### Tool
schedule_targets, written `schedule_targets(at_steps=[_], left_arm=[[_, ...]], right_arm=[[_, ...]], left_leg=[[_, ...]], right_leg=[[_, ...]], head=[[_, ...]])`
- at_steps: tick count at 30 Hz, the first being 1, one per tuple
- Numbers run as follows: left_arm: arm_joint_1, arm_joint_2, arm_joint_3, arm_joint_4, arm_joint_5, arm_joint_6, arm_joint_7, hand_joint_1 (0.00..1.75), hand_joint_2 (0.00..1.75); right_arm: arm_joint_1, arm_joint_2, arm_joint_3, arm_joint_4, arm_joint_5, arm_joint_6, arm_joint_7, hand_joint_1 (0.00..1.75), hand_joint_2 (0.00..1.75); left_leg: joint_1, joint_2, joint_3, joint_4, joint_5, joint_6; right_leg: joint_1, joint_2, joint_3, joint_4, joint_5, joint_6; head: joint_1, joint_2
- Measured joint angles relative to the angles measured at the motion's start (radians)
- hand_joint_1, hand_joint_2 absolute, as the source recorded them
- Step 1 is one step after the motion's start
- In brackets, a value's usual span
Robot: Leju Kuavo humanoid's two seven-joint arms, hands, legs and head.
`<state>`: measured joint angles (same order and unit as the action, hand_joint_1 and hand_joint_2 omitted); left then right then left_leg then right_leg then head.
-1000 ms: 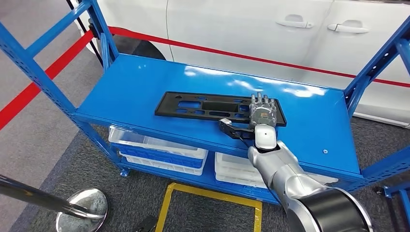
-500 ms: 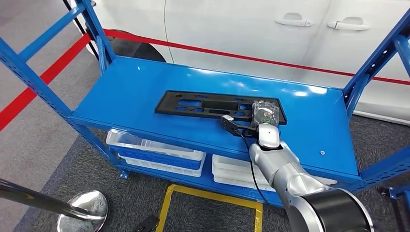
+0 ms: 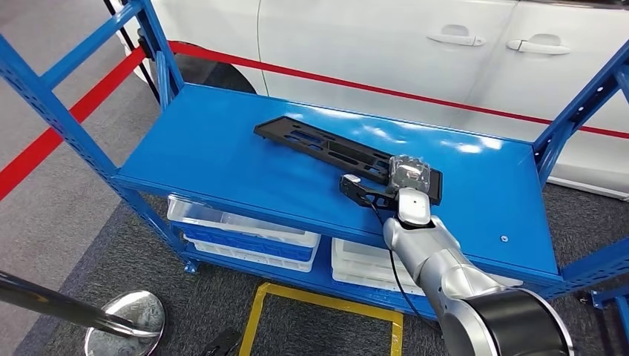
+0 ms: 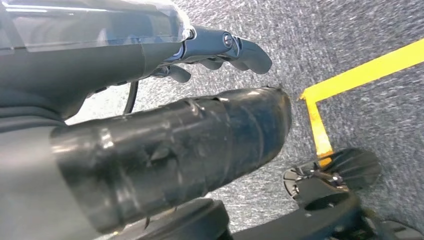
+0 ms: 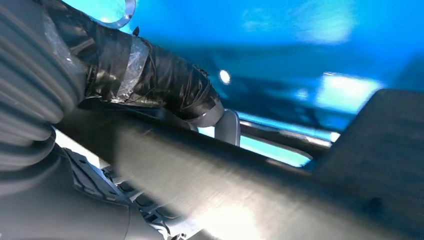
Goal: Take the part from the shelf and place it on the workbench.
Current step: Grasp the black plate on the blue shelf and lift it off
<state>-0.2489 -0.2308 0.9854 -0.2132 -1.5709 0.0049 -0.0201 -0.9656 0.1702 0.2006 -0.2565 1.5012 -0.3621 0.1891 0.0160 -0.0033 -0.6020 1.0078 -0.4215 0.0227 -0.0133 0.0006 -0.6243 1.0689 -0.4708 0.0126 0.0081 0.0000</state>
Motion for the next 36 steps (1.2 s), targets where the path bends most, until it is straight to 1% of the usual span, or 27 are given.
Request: schedule_targets(at_steps=[1, 3, 4, 5, 6, 7, 8, 9, 11, 12, 15, 16, 17, 19, 20, 21, 22, 24, 25, 26, 27, 29, 31, 32, 34, 35, 36], left_arm=[[-0.001, 0.000, 0.000, 0.000, 0.000, 0.000, -0.002, 0.00, 0.87], [-0.001, 0.000, 0.000, 0.000, 0.000, -0.002, -0.010, 0.00, 1.75], [-0.001, 0.000, 0.000, 0.000, 0.000, -0.004, -0.017, 0.00, 1.75], [0.000, 0.000, 0.000, 0.000, 0.000, -0.006, -0.023, 0.00, 1.75], [0.000, -0.001, 0.000, 0.000, 0.000, -0.008, -0.029, 0.00, 1.75], [-0.001, -0.001, 0.000, 0.000, 0.000, -0.009, -0.033, 0.00, 1.75], [-0.001, -0.001, 0.000, 0.000, 0.000, -0.010, -0.036, 0.00, 1.31], [-0.001, -0.001, 0.000, 0.000, 0.000, -0.011, -0.039, 0.00, 1.31], [-0.002, -0.001, 0.000, 0.000, 0.000, -0.012, -0.042, 0.00, 1.31], [-0.003, -0.002, 0.000, 0.000, 0.000, -0.013, -0.043, 0.00, 1.75], [-0.004, -0.002, 0.000, 0.000, 0.000, -0.014, -0.047, 0.00, 1.75], [-0.004, -0.002, 0.000, 0.000, 0.000, -0.015, -0.048, 0.00, 1.75], [-0.004, -0.002, 0.000, 0.000, 0.000, -0.015, -0.050, 0.00, 1.75], [-0.003, -0.002, 0.000, 0.000, 0.000, -0.015, -0.052, 0.00, 1.75], [-0.002, -0.002, 0.000, 0.000, 0.000, -0.015, -0.052, 0.00, 1.75], [-0.001, -0.002, 0.000, 0.000, 0.000, -0.015, -0.052, 0.00, 1.75], [-0.001, -0.002, 0.000, 0.000, 0.000, -0.015, -0.053, 0.00, 1.75], [-0.002, 0.000, 0.000, 0.000, 0.000, -0.015, -0.058, 0.00, 1.75], [-0.003, 0.002, -0.002, 0.000, 0.000, -0.014, -0.063, 0.00, 1.75], [-0.004, 0.003, -0.007, 0.000, 0.003, -0.014, -0.068, 0.00, 1.75], [-0.004, 0.005, -0.012, 0.000, 0.009, -0.015, -0.071, 0.00, 1.75], [-0.004, 0.007, -0.020, 0.000, 0.034, -0.022, -0.072, 0.00, 1.75], [-0.004, 0.005, -0.021, 0.000, 0.054, -0.029, -0.066, 0.00, 1.75], [-0.005, 0.004, -0.021, 0.000, 0.057, -0.031, -0.061, 0.00, 1.75], [-0.004, 0.002, -0.021, 0.000, 0.050, -0.030, -0.046, 0.00, 1.75], [-0.002, 0.002, -0.021, 0.000, 0.044, -0.025, -0.040, 0.00, 1.75], [0.000, 0.002, -0.021, 0.000, 0.037, -0.019, -0.036, 0.00, 1.75]], right_arm=[[0.002, 0.000, -0.002, 0.000, 0.000, 0.000, 0.000, 1.75, 1.75], [0.008, -0.002, -0.007, 0.000, 0.002, -0.002, 0.000, 1.75, 1.75], [0.013, -0.003, -0.009, 0.000, 0.003, -0.003, 0.000, 1.75, 1.75], [0.016, -0.004, -0.010, 0.000, 0.005, -0.004, 0.000, 1.75, 1.75], [0.017, -0.005, -0.011, 0.000, 0.008, -0.006, 0.000, 1.75, 1.75], [0.017, -0.006, -0.012, 0.000, 0.009, -0.006, 0.000, 1.75, 1.75], [0.016, -0.006, -0.013, 0.000, 0.011, -0.007, 0.000, 1.75, 1.75], [0.014, -0.006, -0.014, 0.000, 0.013, -0.007, 0.000, 1.75, 1.75], [0.012, -0.006, -0.016, 0.000, 0.016, -0.008, 0.000, 1.75, 1.75], [0.011, -0.006, -0.016, 0.000, 0.018, -0.008, 0.000, 1.75, 1.75], [0.009, -0.006, -0.018, -0.001, 0.024, -0.009, 0.000, 1.75, 1.75], [0.008, -0.005, -0.019, -0.002, 0.025, -0.009, 0.000, 1.75, 1.75], [0.008, -0.005, -0.020, -0.002, 0.026, -0.009, 0.000, 1.75, 1.75], [0.009, -0.005, -0.022, -0.002, 0.027, -0.008, 0.000, 1.75, 1.75], [0.011, -0.006, -0.022, -0.002, 0.027, -0.008, 0.000, 1.75, 1.75], [0.011, -0.006, -0.023, -0.002, 0.028, -0.008, 0.000, 1.75, 1.75], [0.012, -0.006, -0.023, -0.002, 0.028, -0.008, 0.000, 1.75, 1.75], [0.012, -0.006, -0.024, -0.002, 0.029, -0.008, 0.000, 1.75, 1.75], [0.012, -0.006, -0.025, -0.002, 0.030, -0.008, 0.001, 1.75, 1.75], [0.012, -0.006, -0.027, -0.002, 0.032, -0.008, 0.002, 1.75, 1.75], [0.012, -0.006, -0.028, -0.002, 0.035, -0.008, 0.002, 1.75, 1.75], [0.013, -0.006, -0.031, -0.002, 0.037, -0.008, 0.003, 1.75, 1.75], [0.014, -0.008, -0.037, -0.002, 0.038, -0.009, 0.003, 1.75, 1.75], [0.015, -0.008, -0.041, -0.002, 0.039, -0.009, 0.003, 1.75, 1.75], [0.019, -0.009, -0.047, -0.002, 0.043, -0.009, 0.003, 1.75, 1.75], [0.021, -0.010, -0.049, -0.001, 0.046, -0.009, 0.003, 1.75, 1.75], [0.023, -0.010, -0.052, -0.001, 0.048, -0.010, 0.003, 1.75, 1.75]], left_leg=[[0.001, 0.001, 0.002, -0.004, 0.002, 0.006], [-0.002, 0.002, 0.001, -0.004, 0.001, 0.013], [-0.003, 0.002, 0.001, -0.002, 0.000, 0.015], [-0.004, 0.002, 0.001, 0.000, -0.002, 0.015], [-0.004, 0.001, 0.002, 0.002, -0.004, 0.015], [-0.004, 0.000, 0.002, 0.005, -0.006, 0.015], [-0.004, -0.001, 0.003, 0.009, -0.010, 0.013], [-0.006, -0.002, 0.002, 0.014, -0.013, 0.010], [-0.010, -0.002, -0.001, 0.022, -0.019, 0.001], [-0.011, -0.002, -0.002, 0.023, -0.019, -0.003], [-0.007, -0.002, -0.004, 0.027, -0.026, -0.019], [-0.006, -0.002, -0.012, 0.047, -0.040, -0.025], [-0.004, -0.001, -0.031, 0.089, -0.065, -0.031], [0.000, -0.001, -0.090, 0.219, -0.127, -0.041], [0.002, -0.001, -0.117, 0.275, -0.145, -0.045], [0.004, 0.000, -0.128, 0.296, -0.143, -0.047], [0.006, 0.000, -0.120, 0.279, -0.122, -0.049], [0.009, 0.001, -0.058, 0.146, -0.050, -0.049], [0.008, 0.001, -0.027, 0.082, -0.028, -0.046], [0.006, 0.000, -0.006, 0.035, -0.015, -0.042], [0.003, -0.001, 0.002, 0.017, -0.016, -0.036], [0.000, -0.002, 0.003, 0.012, -0.015, -0.022], [0.002, 0.000, 0.007, 0.003, -0.010, -0.007], [0.003, 0.001, 0.008, -0.002, -0.007, 0.001], [0.002, 0.002, 0.008, -0.003, -0.007, 0.009], [0.001, 0.002, 0.007, -0.002, -0.008, 0.011], [0.000, 0.002, 0.008, 0.000, -0.009, 0.012]], right_leg=[[-0.001, 0.000, -0.025, 0.051, -0.029, 0.002], [0.000, 0.000, -0.090, 0.186, -0.088, 0.004], [0.000, 0.000, -0.114, 0.233, -0.099, 0.004], [0.000, 0.000, -0.122, 0.244, -0.090, 0.004], [0.000, 0.000, -0.114, 0.226, -0.069, 0.002], [0.000, 0.000, -0.097, 0.188, -0.042, 0.000], [0.000, 0.000, -0.067, 0.123, -0.009, -0.004], [0.002, 0.000, -0.040, 0.067, 0.010, -0.008], [0.006, 0.000, -0.003, -0.013, 0.030, -0.014], [0.009, 0.001, -0.001, -0.019, 0.026, -0.016], [0.005, 0.000, 0.006, -0.029, 0.031, -0.028], [0.002, -0.002, 0.010, -0.034, 0.033, -0.033], [0.000, -0.004, 0.012, -0.038, 0.035, -0.037], [-0.001, -0.006, 0.013, -0.039, 0.034, -0.041], [-0.001, -0.005, 0.012, -0.038, 0.034, -0.041], [-0.001, -0.005, 0.013, -0.038, 0.034, -0.041], [-0.001, -0.003, 0.014, -0.038, 0.033, -0.040], [-0.003, 0.000, 0.017, -0.036, 0.031, -0.036], [-0.002, 0.001, 0.017, -0.035, 0.030, -0.032], [-0.001, 0.002, 0.016, -0.035, 0.030, -0.027], [0.000, 0.004, 0.014, -0.035, 0.031, -0.021], [0.001, 0.005, 0.013, -0.040, 0.034, -0.008], [-0.001, 0.004, 0.005, -0.022, 0.018, 0.002], [-0.002, 0.004, -0.013, 0.016, -0.005, 0.005], [-0.002, 0.003, -0.076, 0.147, -0.067, 0.009], [-0.002, 0.003, -0.108, 0.212, -0.089, 0.011], [-0.002, 0.003, -0.127, 0.246, -0.093, 0.011]], head=[[0.000, 0.000], [0.000, 0.000], [0.000, 0.000], [0.000, 0.000], [0.000, 0.000], [0.000, 0.000], [0.000, 0.000], [0.000, 0.000], [0.000, 0.000], [0.000, 0.000], [-0.001, 0.000], [-0.001, 0.000], [-0.001, 0.000], [-0.002, 0.000], [-0.001, 0.000], [-0.001, 0.000], [-0.001, 0.000], [-0.001, 0.000], [-0.001, 0.000], [-0.001, 0.000], [-0.001, 0.000], [0.000, 0.000], [0.000, 0.000], [0.000, 0.000], [0.000, 0.000], [0.000, 0.000], [0.000, 0.000]])
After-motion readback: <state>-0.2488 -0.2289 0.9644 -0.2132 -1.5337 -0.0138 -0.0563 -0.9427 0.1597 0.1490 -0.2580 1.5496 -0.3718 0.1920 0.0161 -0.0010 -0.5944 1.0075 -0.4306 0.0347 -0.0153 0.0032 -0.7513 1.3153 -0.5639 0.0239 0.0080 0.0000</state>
